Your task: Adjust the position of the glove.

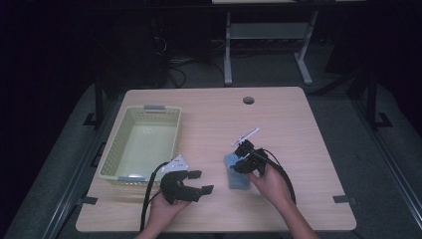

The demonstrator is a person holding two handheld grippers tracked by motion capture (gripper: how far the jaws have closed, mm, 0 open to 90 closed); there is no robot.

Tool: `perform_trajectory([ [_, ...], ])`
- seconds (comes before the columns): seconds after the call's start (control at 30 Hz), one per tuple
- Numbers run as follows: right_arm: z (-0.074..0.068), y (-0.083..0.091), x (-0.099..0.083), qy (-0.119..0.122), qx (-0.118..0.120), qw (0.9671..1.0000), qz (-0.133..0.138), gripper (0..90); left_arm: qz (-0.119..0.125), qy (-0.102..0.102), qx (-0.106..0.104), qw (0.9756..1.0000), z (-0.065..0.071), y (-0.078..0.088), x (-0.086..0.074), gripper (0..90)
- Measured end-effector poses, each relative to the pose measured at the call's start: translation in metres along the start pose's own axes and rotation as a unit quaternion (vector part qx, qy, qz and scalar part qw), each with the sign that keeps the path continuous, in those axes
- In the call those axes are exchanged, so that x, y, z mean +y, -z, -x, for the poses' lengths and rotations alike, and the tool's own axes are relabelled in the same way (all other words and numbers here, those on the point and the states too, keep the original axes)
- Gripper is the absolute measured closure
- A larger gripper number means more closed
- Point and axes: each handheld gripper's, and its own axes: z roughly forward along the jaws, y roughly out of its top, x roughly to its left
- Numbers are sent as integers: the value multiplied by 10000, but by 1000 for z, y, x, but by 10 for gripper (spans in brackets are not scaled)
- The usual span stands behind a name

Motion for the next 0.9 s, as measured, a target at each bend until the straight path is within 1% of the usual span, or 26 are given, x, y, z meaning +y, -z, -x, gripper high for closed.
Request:
perform_trajectory([
  [0.07,0,-4,0,-22,16,10000,-24,774,18,40,-63,10000,0,0,0,280],
  [0.23,2,-21,-4,-97,66,9997,-212,771,-5,38,-46,10000,0,0,0,284],
  [0.33,3,-22,-6,-130,91,9998,-141,756,-12,58,-68,10000,-1,0,0,289],
  [0.4,4,-20,-7,-140,88,9998,-103,702,-18,62,-85,9999,-1,-1,0,295],
  [0.47,4,-15,-7,-164,40,9999,20,627,-43,98,-99,9999,0,-1,-1,299],
  [0.53,5,-12,-9,-177,34,9997,140,586,-39,149,-145,9998,0,-2,0,300],
  [0.63,8,-7,-13,-283,74,9993,246,557,-48,269,-205,9994,0,-4,0,300],
  [0.7,10,-4,-17,-397,128,9986,328,527,-65,354,-249,9990,-1,-5,1,300],
  [0.73,10,-4,-17,-397,128,9986,328,527,-65,354,-249,9990,-1,-5,1,300],
  [0.77,13,-2,-21,-532,202,9976,387,462,-70,372,-246,9990,-1,-7,1,300],
  [0.8,15,-1,-22,-650,258,9968,382,429,-119,388,-240,9989,0,-9,3,299],
  [0.87,18,2,-27,-837,329,9949,462,416,-168,407,-206,9988,2,-14,4,303],
  [0.9,20,3,-29,-884,360,9942,502,404,-177,421,-203,9988,3,-16,6,306],
])
